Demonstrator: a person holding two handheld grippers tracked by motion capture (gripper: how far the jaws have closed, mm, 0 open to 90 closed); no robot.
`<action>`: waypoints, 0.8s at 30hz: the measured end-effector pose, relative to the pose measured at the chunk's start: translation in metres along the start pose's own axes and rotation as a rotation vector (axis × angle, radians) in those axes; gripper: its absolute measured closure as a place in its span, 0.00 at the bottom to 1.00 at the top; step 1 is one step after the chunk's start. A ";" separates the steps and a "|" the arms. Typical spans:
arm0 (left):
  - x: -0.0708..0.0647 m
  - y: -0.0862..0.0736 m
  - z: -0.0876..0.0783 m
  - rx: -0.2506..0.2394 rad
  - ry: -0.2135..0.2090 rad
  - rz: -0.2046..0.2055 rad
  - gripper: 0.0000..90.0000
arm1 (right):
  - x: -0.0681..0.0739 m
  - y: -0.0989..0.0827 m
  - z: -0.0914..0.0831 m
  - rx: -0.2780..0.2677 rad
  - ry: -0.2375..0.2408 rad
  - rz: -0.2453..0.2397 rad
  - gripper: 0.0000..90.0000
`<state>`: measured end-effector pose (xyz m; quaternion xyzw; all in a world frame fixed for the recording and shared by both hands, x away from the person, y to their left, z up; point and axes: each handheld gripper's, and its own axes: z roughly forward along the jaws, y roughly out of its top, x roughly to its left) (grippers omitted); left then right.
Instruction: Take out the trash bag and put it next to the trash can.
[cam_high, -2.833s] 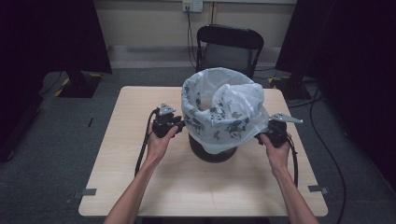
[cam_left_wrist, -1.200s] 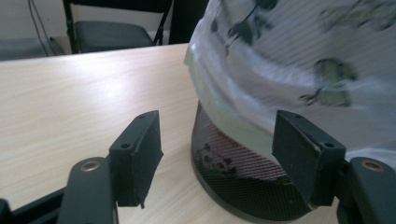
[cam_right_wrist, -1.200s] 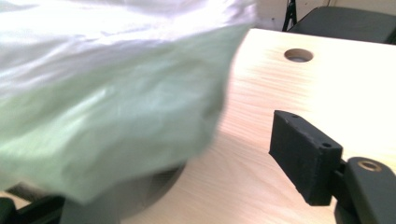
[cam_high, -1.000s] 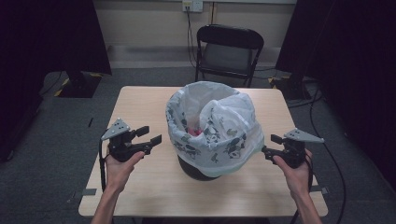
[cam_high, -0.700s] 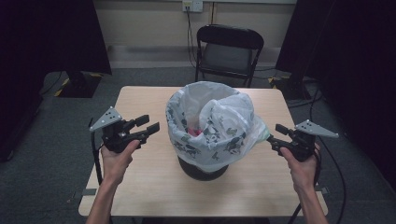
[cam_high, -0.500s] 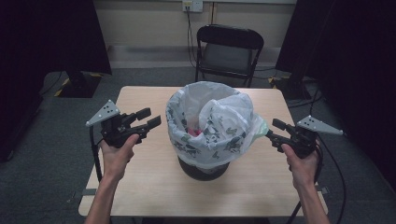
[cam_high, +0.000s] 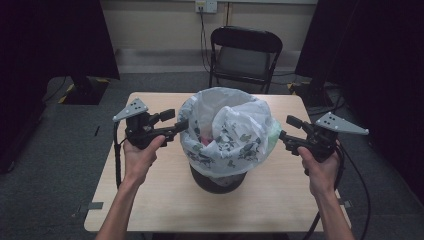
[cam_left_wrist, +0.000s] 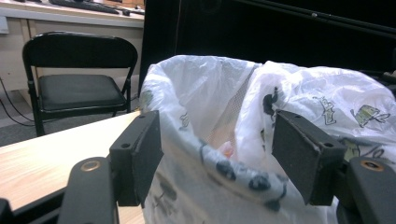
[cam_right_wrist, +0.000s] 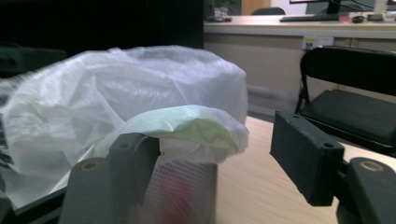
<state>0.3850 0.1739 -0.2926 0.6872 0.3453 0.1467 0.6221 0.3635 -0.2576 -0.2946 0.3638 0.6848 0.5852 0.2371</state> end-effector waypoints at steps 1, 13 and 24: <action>0.000 0.001 0.002 0.008 0.002 0.006 0.37 | 0.003 0.006 0.002 -0.016 0.022 0.005 0.34; 0.006 0.000 0.013 0.046 0.080 -0.009 0.41 | 0.011 0.024 0.043 0.011 0.088 0.056 0.21; 0.011 0.006 0.006 -0.005 0.106 0.007 0.87 | 0.013 0.023 0.062 0.080 -0.047 -0.019 0.59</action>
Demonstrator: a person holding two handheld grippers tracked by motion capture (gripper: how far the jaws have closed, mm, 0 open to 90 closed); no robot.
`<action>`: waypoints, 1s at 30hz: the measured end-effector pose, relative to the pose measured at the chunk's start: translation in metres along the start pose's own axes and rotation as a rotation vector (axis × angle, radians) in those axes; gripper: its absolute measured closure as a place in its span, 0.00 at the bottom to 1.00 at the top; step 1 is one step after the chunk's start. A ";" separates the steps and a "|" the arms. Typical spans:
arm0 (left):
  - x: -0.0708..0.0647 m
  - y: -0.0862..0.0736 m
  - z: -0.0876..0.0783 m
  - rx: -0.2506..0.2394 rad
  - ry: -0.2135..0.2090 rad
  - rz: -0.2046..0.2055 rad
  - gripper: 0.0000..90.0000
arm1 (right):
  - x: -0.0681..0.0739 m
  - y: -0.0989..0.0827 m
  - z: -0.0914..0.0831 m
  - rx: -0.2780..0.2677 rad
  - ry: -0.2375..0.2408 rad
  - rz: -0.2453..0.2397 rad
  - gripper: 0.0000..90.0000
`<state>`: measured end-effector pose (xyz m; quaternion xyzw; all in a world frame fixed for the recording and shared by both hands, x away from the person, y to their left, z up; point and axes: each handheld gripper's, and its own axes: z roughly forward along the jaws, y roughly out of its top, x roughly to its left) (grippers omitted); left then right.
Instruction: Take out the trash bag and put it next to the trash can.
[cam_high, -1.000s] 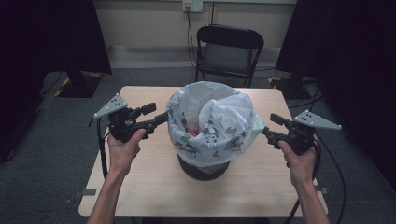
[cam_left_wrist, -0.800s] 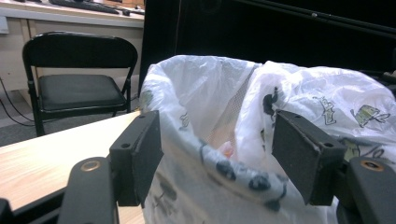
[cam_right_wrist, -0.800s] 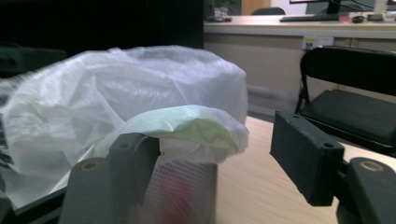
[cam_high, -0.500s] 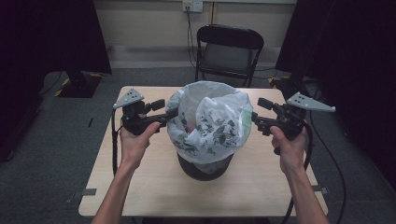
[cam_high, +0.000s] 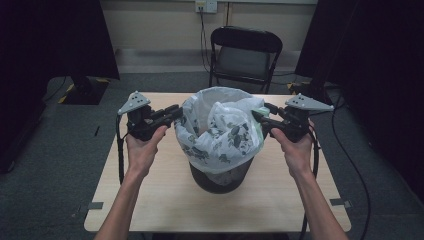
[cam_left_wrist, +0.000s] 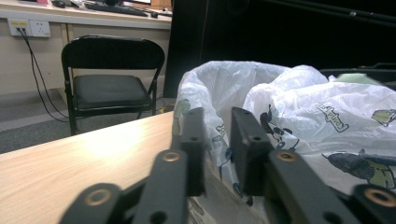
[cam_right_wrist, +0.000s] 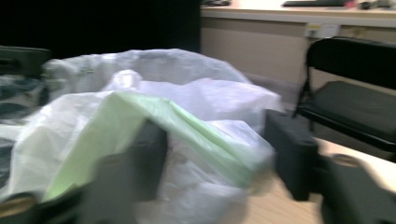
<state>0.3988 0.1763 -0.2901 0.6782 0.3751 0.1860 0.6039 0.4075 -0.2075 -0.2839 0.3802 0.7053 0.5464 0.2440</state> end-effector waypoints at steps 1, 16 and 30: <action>0.000 0.001 0.000 -0.002 0.002 0.013 0.95 | -0.003 0.000 -0.001 -0.012 -0.010 -0.002 0.69; -0.028 0.028 -0.001 -0.071 -0.127 0.058 1.00 | 0.012 0.021 -0.009 -0.081 0.094 -0.018 0.94; -0.015 0.025 -0.005 -0.011 -0.043 0.061 0.68 | 0.018 0.033 -0.012 -0.108 0.126 -0.020 0.95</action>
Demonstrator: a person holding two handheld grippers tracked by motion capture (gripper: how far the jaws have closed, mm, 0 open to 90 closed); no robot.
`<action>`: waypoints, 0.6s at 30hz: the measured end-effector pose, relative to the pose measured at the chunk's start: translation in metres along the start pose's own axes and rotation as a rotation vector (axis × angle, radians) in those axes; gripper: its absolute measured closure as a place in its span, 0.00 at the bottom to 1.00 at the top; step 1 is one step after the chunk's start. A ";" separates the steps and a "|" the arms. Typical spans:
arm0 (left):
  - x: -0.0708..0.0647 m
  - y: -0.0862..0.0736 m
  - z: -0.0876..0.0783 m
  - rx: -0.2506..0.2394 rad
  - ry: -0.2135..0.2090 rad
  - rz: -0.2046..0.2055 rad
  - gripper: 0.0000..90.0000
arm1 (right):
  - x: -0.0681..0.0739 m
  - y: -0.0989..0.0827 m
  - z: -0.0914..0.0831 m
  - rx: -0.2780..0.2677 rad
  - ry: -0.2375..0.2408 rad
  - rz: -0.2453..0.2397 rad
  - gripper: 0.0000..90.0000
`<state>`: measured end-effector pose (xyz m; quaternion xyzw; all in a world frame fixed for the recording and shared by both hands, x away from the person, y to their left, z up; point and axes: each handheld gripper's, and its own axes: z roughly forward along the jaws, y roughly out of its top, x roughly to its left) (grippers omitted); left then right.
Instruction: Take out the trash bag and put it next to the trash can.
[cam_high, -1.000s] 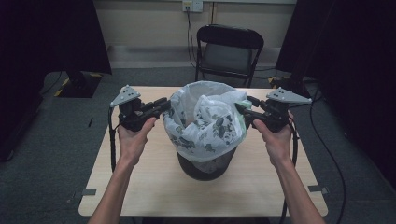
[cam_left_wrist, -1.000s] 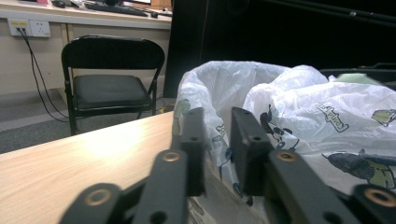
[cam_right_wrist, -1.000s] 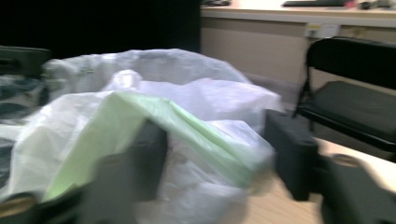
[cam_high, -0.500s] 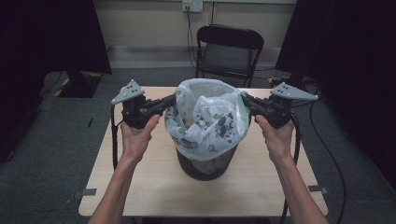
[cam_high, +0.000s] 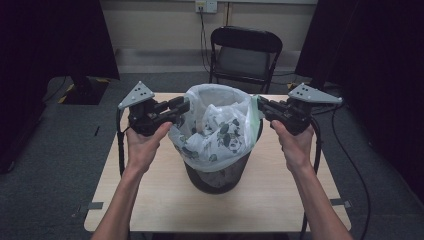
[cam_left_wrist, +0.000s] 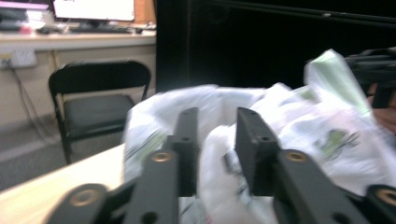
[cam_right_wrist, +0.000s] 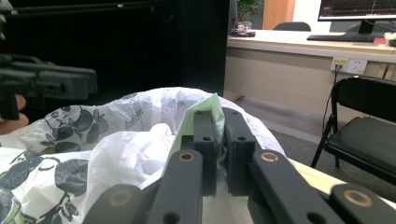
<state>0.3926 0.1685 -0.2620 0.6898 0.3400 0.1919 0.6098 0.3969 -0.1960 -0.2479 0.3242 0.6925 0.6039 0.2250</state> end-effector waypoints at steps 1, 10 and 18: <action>0.004 -0.003 0.001 0.020 0.028 -0.006 0.60 | -0.001 0.000 0.000 -0.002 -0.001 0.008 0.95; 0.015 -0.020 0.007 0.072 0.068 -0.019 0.59 | -0.004 -0.002 -0.001 -0.017 -0.006 0.020 0.95; 0.020 -0.017 0.003 0.050 0.074 -0.023 1.00 | -0.006 -0.002 -0.004 -0.022 -0.007 0.020 0.94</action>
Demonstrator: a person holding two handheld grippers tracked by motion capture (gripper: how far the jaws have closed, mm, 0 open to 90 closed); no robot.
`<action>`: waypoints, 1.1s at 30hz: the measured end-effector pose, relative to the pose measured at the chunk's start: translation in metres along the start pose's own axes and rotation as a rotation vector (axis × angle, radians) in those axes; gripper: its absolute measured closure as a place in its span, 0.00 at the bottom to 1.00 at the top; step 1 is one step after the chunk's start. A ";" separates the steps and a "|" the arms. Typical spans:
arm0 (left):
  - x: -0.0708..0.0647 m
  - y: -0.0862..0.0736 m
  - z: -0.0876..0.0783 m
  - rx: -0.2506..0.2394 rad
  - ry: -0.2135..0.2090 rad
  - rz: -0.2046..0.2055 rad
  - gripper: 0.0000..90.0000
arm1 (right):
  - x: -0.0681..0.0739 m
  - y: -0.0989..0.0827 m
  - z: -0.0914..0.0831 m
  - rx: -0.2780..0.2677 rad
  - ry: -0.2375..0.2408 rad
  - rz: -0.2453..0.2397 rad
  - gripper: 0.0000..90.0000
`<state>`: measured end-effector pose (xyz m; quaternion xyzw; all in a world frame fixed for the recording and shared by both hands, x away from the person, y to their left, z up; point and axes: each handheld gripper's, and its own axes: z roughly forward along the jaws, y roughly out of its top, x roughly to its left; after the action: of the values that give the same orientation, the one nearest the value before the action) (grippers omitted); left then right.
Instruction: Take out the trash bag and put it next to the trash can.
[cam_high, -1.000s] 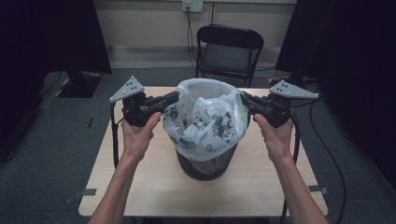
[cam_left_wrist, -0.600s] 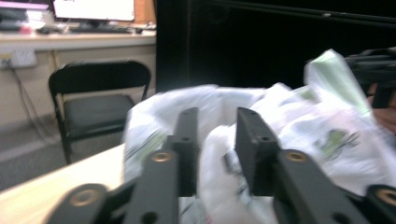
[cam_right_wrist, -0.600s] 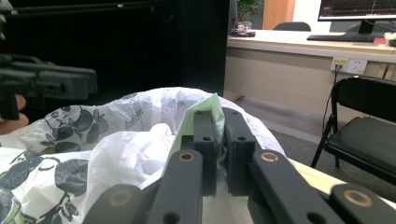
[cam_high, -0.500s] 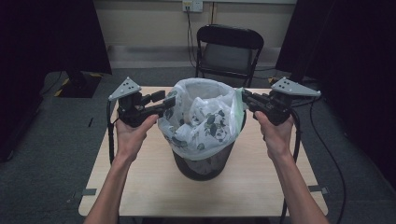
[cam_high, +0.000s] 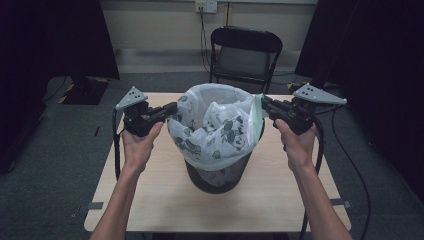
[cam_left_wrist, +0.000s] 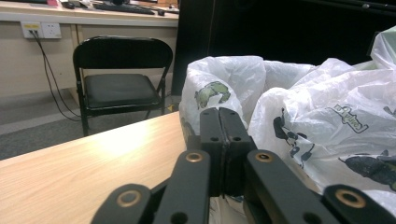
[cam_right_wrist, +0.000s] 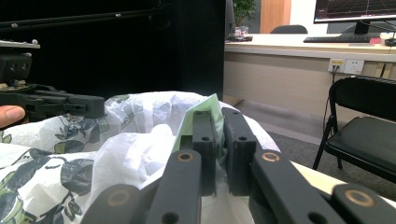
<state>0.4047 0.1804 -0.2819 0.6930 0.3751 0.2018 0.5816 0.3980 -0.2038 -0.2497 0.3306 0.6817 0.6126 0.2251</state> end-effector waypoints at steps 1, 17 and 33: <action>-0.001 0.001 0.001 -0.001 -0.004 0.002 1.00 | -0.001 0.000 0.000 0.000 -0.001 0.002 0.94; -0.045 0.052 -0.003 -0.099 -0.119 0.069 1.00 | 0.009 0.034 -0.005 -0.086 0.050 -0.007 0.95; -0.089 0.075 0.008 -0.161 -0.309 0.069 1.00 | 0.049 0.037 0.028 -0.012 0.242 -0.034 0.40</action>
<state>0.3753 0.1046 -0.1983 0.6796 0.2398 0.1421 0.6785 0.3904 -0.1479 -0.2127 0.2412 0.7058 0.6481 0.1537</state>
